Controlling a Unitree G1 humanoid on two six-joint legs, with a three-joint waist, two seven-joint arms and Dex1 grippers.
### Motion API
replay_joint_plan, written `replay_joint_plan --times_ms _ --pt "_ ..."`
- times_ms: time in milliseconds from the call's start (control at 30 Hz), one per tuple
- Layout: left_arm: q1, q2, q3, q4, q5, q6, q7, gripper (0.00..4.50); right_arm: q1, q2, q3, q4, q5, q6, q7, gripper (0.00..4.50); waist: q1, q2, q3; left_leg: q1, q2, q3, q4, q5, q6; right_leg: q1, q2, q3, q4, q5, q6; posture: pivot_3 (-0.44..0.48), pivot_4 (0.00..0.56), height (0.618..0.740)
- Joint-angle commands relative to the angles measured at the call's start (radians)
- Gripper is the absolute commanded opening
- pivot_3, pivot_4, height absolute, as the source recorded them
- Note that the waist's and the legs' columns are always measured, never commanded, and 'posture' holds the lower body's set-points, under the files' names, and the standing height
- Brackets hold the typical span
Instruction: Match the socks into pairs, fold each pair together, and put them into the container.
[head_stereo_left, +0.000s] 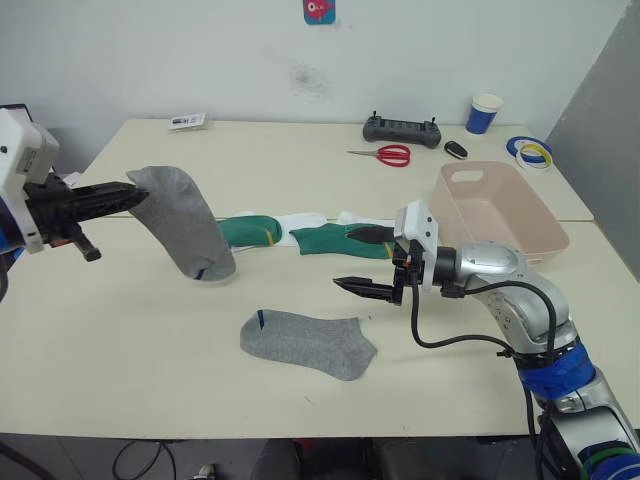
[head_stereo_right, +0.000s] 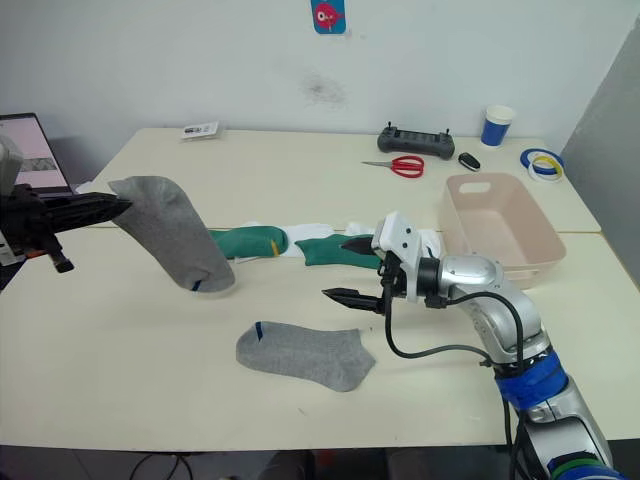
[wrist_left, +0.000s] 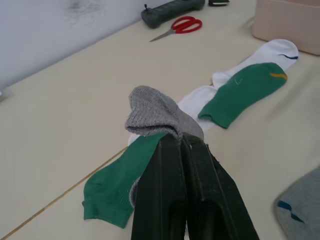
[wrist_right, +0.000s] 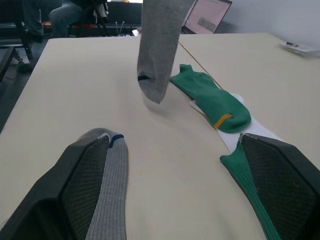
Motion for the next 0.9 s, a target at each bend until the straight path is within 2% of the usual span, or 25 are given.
replay_joint_plan --times_ms 33,167,267,367,467,567,633,733,800,900 --pt "0.037 0.092 0.038 -0.045 -0.035 0.034 -0.139 0.02 -0.005 -0.006 -0.015 -0.009 -0.001 -0.033 0.017 4.50 0.000 0.001 0.000 0.000 0.000 0.000 -0.001 0.000 0.000 0.000 0.000 0.000 0.000 0.000 0.000 0.000 0.150 0.740" --pt "0.082 0.169 0.065 -0.141 -0.089 0.070 -0.298 0.02 0.001 -0.010 -0.015 0.000 -0.005 -0.043 0.030 4.50 0.000 0.000 0.001 0.000 0.000 0.001 -0.004 0.000 0.000 -0.002 0.000 0.000 0.000 0.000 -0.001 0.000 0.150 0.740" --pt "0.145 0.194 0.095 -0.224 -0.107 0.088 -0.409 0.02 0.005 -0.011 -0.016 0.004 -0.008 -0.047 0.037 4.50 0.000 0.001 0.001 -0.001 0.000 0.001 -0.006 0.000 0.000 -0.003 0.000 0.000 0.000 -0.001 -0.001 0.000 0.150 0.740" --pt "0.218 0.190 0.119 -0.324 -0.139 0.087 -0.479 0.02 0.008 -0.008 -0.014 0.012 -0.015 -0.055 0.042 4.50 0.000 0.003 0.002 0.000 0.000 0.001 -0.007 0.000 0.000 -0.004 0.000 0.000 0.000 -0.001 -0.002 0.000 0.150 0.740" --pt "0.200 0.182 0.093 -0.392 -0.208 0.105 -0.489 0.02 0.011 -0.005 -0.014 0.014 -0.017 -0.058 0.041 4.50 0.000 0.003 0.003 -0.001 0.001 0.001 -0.007 0.000 0.000 -0.004 0.001 0.000 0.000 -0.002 -0.002 0.000 0.150 0.740" --pt "0.109 0.151 -0.104 -0.450 -0.224 -0.006 -0.493 0.02 0.012 -0.010 -0.017 0.021 -0.022 -0.060 0.040 4.50 0.002 0.004 0.003 0.000 0.000 0.001 -0.007 0.000 0.000 -0.004 0.001 0.000 0.000 -0.002 -0.002 0.000 0.150 0.740" --pt "-0.016 0.065 -0.288 -0.425 -0.099 -0.145 -0.490 0.02 0.012 -0.015 -0.022 0.026 -0.025 -0.060 0.036 4.50 0.006 0.006 0.004 0.000 -0.001 0.001 -0.007 0.000 0.000 -0.003 0.002 0.001 0.000 -0.002 -0.002 0.000 0.150 0.740" --pt "-0.214 -0.110 -0.541 -0.321 0.131 -0.363 -0.492 0.02 0.016 -0.028 -0.033 0.028 -0.029 -0.057 0.030 4.50 0.019 0.006 0.004 0.001 -0.001 0.001 -0.005 0.001 -0.002 0.000 0.004 0.000 0.000 -0.002 -0.001 0.000 0.150 0.740" --pt "-0.304 -0.213 -0.652 -0.231 0.237 -0.499 -0.493 0.02 0.023 -0.044 -0.039 0.026 -0.039 -0.059 0.028 4.50 0.024 0.006 0.004 0.001 -0.001 0.001 -0.002 0.001 -0.002 0.001 0.005 0.000 0.000 -0.001 0.000 0.000 0.150 0.740" --pt "-0.390 -0.343 -0.734 -0.108 0.337 -0.631 -0.488 0.02 0.036 -0.071 -0.056 0.021 -0.045 -0.055 0.024 4.50 0.025 0.006 0.004 -0.001 -0.002 0.001 0.001 0.001 -0.001 0.001 0.005 0.002 0.000 0.000 -0.001 0.000 0.150 0.740"
